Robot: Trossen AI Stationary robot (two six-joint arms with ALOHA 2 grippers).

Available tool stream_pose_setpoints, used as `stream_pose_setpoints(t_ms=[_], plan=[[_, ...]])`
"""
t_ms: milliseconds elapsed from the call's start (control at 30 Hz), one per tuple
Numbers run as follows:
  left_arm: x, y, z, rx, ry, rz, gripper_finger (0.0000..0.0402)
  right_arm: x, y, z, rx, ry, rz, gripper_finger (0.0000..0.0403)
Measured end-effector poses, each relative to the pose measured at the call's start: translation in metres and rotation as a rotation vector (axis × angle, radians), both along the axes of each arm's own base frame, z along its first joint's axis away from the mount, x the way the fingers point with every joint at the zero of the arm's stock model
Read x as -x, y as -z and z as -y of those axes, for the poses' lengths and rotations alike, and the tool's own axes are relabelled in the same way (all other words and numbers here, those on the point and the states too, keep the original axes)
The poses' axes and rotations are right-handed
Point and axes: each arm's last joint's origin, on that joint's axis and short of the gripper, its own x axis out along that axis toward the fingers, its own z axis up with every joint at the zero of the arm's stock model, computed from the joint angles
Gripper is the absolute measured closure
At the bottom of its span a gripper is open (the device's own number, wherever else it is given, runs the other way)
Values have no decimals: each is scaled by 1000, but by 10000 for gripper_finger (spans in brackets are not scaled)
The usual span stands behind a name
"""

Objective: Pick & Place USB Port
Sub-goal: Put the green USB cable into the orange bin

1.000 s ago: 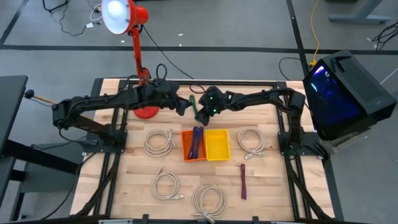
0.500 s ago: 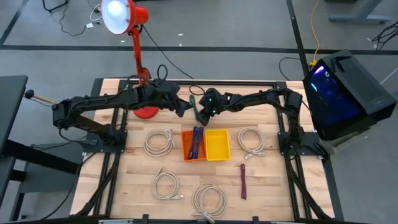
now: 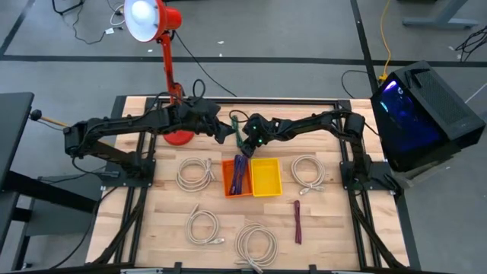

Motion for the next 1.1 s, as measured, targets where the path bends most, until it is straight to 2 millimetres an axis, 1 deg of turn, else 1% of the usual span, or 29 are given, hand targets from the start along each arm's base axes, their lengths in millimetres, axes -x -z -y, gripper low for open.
stream_pose_setpoints(t_ms=[33,67,100,167,200,300,533,633,700,767,900,1000,1100], plan=[[0,0,0,0,0,0,246,0,0,1,0,3,-2,255],[0,0,0,0,1,0,246,1,1,2,2,11,-12,274],[0,0,0,-2,2,-2,246,3,2,3,5,19,-26,302],[0,1,0,-6,5,-9,246,5,3,5,11,32,-61,370],[0,1,0,-5,6,-12,246,6,4,5,23,31,-74,385],[1,1,0,-1,12,-17,246,7,3,7,44,40,-85,399],[1,2,1,-4,28,-30,246,16,-9,17,62,98,-96,401],[1,2,1,-3,28,-30,246,17,-18,23,6,55,-27,398],[1,3,1,-3,27,-30,246,17,-19,25,-40,20,7,392],[1,2,1,-3,27,-30,246,18,-19,28,-62,21,20,383],[1,3,1,-3,27,-30,246,22,-20,38,-75,33,33,355],[1,2,1,1,25,-29,246,17,-31,46,-83,22,80,321],[1,2,1,2,23,-29,246,11,-42,51,-48,26,102,283]])
